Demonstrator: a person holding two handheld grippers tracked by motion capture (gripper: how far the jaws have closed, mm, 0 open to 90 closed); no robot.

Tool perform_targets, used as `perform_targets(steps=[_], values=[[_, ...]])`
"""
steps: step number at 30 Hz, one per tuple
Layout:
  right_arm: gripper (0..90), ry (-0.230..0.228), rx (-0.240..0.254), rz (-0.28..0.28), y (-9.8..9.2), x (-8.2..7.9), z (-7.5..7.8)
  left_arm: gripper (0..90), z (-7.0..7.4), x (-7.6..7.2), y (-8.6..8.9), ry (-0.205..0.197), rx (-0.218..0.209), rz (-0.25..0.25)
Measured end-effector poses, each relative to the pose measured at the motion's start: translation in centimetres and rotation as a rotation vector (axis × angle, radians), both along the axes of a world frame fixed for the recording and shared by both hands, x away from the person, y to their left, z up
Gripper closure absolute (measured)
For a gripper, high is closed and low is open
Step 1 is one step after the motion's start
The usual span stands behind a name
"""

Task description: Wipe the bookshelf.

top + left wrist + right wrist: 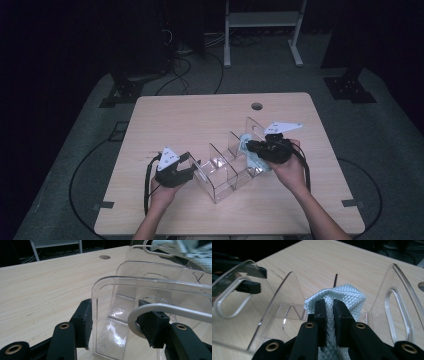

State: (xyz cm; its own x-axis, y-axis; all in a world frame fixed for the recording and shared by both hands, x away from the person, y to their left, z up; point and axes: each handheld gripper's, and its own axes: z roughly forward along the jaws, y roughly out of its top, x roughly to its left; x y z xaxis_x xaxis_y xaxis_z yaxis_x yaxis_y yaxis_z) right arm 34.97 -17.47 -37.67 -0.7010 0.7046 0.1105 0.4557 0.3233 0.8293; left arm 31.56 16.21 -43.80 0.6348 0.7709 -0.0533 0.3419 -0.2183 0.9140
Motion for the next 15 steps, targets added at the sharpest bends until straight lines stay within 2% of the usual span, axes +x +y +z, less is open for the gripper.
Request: perform_targets(steps=[5,7,9,15], values=[[81.8,-0.040,0.016,0.004,-0.7,-2.0,0.2,46.2,0.0,0.0,0.1,0.003,-0.002,-0.001],[81.9,-0.053,0.003,0.006,-0.6,-2.4,0.0,46.3,0.0,0.0,0.0,0.003,-0.002,-0.002],[82.0,-0.049,-0.006,0.005,-0.4,-2.2,-0.4,46.3,0.0,-0.1,0.0,0.002,-0.002,-0.003],[82.2,-0.047,0.015,-0.011,-0.3,-1.1,-0.7,46.0,0.0,-0.1,0.0,0.000,-0.008,-0.009]])
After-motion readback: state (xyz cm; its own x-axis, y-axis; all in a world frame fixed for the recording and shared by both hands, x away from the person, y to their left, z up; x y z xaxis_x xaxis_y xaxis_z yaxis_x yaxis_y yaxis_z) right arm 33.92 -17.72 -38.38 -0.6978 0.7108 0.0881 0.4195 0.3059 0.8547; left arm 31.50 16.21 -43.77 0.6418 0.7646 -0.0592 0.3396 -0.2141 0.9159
